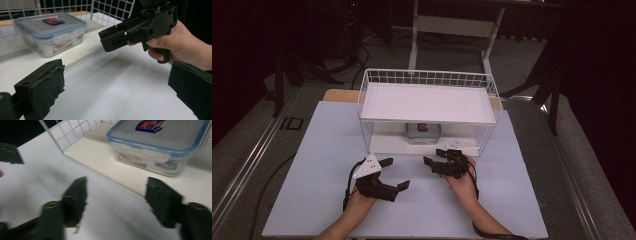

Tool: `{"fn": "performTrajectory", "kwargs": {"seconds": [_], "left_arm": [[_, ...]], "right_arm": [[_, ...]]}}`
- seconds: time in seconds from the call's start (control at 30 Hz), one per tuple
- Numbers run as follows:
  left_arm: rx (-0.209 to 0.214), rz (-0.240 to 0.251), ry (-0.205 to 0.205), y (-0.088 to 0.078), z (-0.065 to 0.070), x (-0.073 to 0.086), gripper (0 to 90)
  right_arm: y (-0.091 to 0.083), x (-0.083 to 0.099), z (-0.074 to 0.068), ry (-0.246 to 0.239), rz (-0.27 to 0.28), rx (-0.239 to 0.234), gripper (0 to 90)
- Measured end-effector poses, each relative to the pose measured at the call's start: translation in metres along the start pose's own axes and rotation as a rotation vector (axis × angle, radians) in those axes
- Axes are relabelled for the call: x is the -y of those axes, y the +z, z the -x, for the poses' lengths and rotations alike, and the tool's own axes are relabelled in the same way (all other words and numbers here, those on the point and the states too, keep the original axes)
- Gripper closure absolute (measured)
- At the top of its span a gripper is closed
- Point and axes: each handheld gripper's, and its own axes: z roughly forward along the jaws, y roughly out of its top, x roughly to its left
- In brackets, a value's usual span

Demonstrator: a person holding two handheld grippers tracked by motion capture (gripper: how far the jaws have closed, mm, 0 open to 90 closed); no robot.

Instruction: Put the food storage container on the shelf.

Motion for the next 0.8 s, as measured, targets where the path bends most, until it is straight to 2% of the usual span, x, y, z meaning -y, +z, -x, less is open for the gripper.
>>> {"fn": "performTrajectory", "kwargs": {"seconds": [0.1, 0.17, 0.23, 0.3, 0.37, 0.43, 0.67, 0.8], "left_arm": [[0.027, 0.008, 0.003, 0.000, 0.002, 0.000, 1.5], [0.043, 0.007, 0.002, 0.001, 0.002, 0.000, 1.4], [0.041, 0.008, 0.008, 0.002, 0.004, 0.000, 1.5], [0.042, 0.005, 0.014, 0.002, 0.006, -0.001, 1.4], [0.043, 0.008, 0.022, 0.002, 0.007, -0.001, 1.4], [0.047, 0.010, 0.028, 0.002, 0.009, -0.002, 1.5], [0.055, 0.009, 0.025, 0.002, 0.010, -0.001, 1.5], [0.054, -0.004, 0.034, 0.003, 0.010, -0.001, 1.5]], "right_arm": [[-0.010, 0.002, -0.001, -0.006, 0.025, -0.022, 18.5], [-0.014, 0.004, -0.002, 0.001, 0.027, -0.039, 17.8], [-0.018, 0.006, -0.004, -0.021, 0.025, -0.042, 14.5], [-0.023, 0.008, -0.008, -0.031, 0.027, -0.052, 14.6], [-0.028, 0.009, -0.010, -0.038, 0.026, -0.041, 14.9], [-0.032, 0.011, -0.010, -0.024, 0.021, -0.056, 14.9], [-0.048, 0.023, -0.006, -0.034, 0.018, -0.040, 15.1], [-0.069, 0.030, 0.000, -0.017, 0.052, -0.027, 15.2]]}}
